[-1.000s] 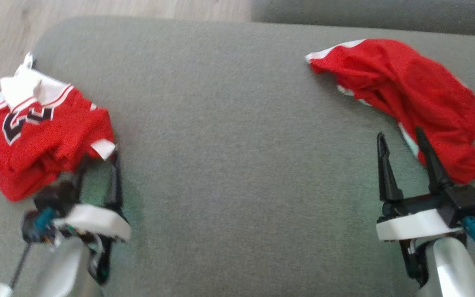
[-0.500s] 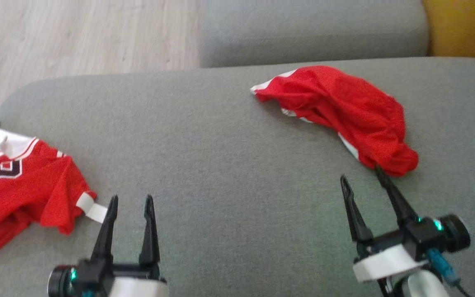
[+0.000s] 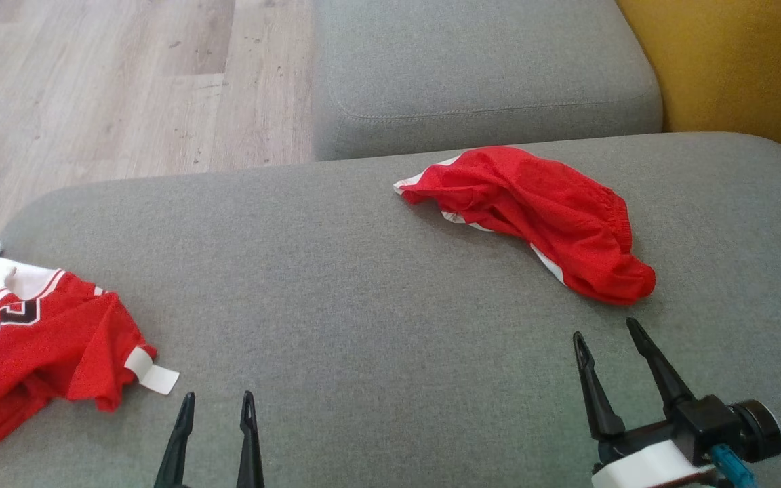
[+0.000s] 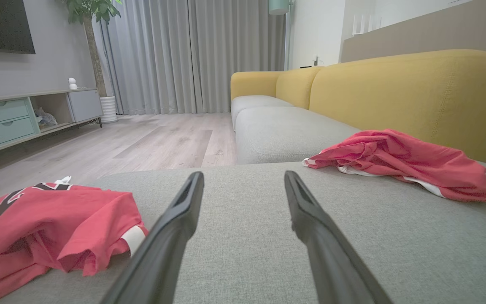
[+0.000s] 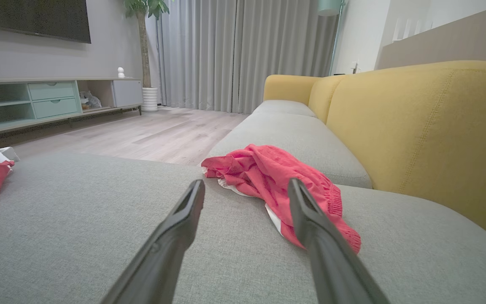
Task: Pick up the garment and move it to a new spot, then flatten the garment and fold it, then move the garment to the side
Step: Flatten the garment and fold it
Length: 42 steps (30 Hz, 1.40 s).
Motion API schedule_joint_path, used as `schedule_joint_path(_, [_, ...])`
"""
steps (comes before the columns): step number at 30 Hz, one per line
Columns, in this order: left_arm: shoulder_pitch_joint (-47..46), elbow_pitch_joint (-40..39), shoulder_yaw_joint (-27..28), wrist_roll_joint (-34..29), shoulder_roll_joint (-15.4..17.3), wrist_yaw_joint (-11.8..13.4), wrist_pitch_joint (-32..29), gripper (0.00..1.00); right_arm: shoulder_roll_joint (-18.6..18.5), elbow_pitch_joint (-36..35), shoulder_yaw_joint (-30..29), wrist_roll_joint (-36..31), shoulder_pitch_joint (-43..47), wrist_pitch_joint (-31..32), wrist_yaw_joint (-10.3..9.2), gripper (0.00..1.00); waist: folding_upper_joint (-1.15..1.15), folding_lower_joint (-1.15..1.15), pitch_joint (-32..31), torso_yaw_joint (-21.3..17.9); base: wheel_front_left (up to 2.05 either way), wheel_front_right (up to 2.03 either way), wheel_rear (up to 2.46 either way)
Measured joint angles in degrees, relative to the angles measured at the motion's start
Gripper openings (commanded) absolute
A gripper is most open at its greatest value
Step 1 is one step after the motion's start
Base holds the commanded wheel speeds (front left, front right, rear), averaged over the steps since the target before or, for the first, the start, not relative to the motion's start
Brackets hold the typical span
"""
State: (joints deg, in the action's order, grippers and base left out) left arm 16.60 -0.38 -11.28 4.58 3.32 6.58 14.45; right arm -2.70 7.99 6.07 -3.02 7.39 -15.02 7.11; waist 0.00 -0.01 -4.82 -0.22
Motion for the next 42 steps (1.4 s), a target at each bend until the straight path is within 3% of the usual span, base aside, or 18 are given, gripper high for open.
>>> schedule_joint_path(29, [-1.3,0.6,-1.9,-1.0,0.0,1.1,0.0,1.00,0.0,0.9,-0.3,0.6,0.0,0.0,0.00,1.00,0.00,0.01,1.0,-0.2,0.00,0.00,0.00])
schedule_joint_path(34, [-3.0,1.9,-3.0,-1.0,0.0,-0.5,0.0,1.00,0.0,1.0,0.8,0.8,-0.1,0.0,0.00,1.00,0.00,0.01,1.9,-2.1,0.00,0.00,0.00])
schedule_joint_path(42, [-16.4,6.2,-9.3,-1.1,-0.1,-3.3,0.0,1.00,0.0,0.9,1.0,1.8,-2.9,0.0,0.00,1.00,0.00,0.01,4.6,-8.3,0.00,0.00,0.00])
